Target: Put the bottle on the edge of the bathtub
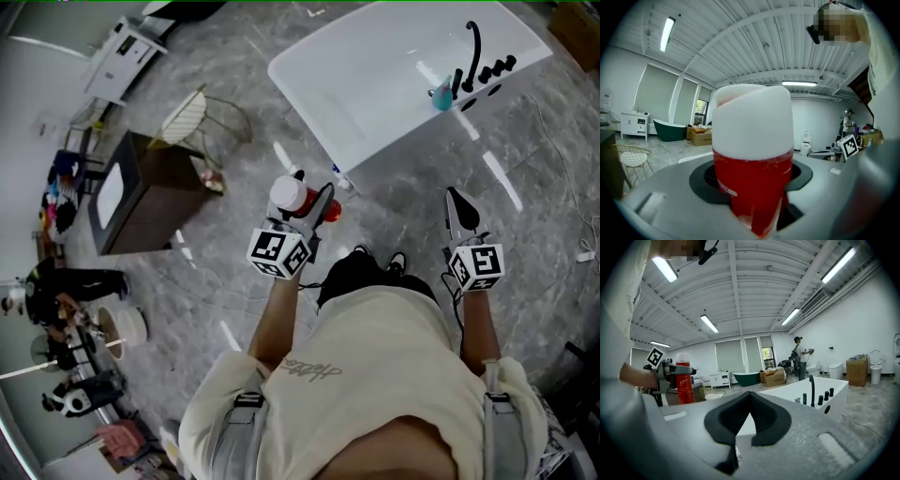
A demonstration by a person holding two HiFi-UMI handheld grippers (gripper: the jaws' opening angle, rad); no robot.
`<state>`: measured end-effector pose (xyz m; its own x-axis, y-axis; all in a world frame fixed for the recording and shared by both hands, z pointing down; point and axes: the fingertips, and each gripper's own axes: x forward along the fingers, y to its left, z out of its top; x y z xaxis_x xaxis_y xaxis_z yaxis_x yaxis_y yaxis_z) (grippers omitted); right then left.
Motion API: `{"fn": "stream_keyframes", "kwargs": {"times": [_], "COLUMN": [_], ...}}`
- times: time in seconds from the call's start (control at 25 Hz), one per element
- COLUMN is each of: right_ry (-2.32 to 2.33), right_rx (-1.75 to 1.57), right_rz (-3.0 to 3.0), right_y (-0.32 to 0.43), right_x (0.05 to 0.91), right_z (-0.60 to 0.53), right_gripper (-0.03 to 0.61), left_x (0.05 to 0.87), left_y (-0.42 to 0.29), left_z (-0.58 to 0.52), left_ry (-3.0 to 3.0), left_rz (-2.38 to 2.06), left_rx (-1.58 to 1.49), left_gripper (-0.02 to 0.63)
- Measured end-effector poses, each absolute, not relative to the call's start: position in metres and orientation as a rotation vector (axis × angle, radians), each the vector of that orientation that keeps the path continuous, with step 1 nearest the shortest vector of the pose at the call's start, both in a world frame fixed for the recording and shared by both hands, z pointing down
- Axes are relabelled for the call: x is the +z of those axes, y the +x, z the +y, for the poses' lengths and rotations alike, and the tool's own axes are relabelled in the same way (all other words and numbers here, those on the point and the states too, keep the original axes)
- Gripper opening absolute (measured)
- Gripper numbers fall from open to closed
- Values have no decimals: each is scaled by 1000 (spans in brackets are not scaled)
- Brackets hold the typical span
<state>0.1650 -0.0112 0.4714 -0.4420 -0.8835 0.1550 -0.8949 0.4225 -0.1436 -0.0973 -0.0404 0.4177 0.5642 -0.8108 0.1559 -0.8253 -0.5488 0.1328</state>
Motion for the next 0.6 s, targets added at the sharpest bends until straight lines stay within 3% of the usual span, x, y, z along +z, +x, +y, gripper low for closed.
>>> {"fn": "stream_keyframes", "kwargs": {"times": [0.6], "right_ry": [1695], "right_rx": [369], "right_rz": [-2509], "right_y": [162], "right_x": [478], "right_z": [-80], "right_gripper": [0], "left_x": [437], "left_y": [-78], "left_z": [-142], "left_ry": [2699], "left_rz": [-1250], "left_rx": [155], "left_gripper": [299]}}
